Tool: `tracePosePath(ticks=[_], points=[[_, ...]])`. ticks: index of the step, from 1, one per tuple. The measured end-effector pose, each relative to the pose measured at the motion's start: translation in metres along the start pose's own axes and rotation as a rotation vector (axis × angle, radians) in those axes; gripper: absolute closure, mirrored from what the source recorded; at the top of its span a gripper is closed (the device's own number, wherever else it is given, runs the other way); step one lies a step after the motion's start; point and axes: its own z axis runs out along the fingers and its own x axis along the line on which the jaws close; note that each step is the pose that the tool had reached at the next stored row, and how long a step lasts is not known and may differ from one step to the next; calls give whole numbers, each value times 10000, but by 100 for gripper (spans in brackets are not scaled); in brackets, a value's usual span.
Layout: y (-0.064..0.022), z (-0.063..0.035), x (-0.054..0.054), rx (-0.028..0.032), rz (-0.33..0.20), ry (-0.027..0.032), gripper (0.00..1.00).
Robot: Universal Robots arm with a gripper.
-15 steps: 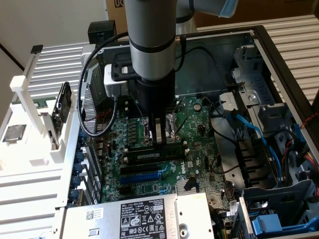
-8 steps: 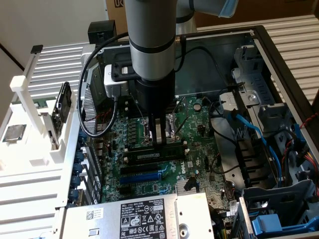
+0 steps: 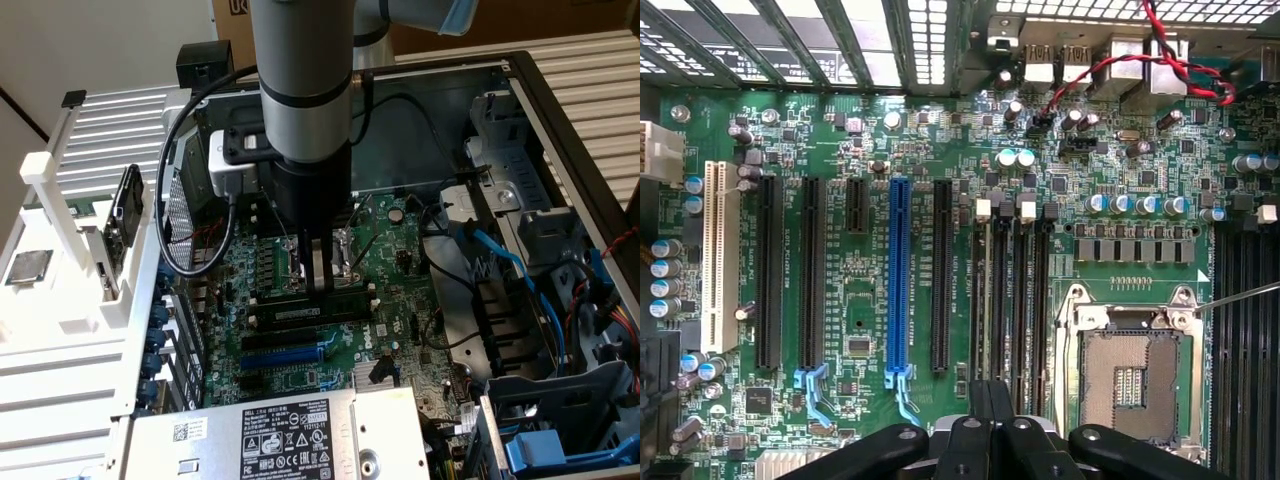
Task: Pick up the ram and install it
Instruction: 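Press down the ram until it locks into place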
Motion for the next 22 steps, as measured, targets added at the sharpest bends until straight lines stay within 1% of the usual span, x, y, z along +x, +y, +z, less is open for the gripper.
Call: tracePosePath(ticks=[16,22], points=[[-1,12,16,0,0,-4,90],[0,11,32,0,1,-19,90]])
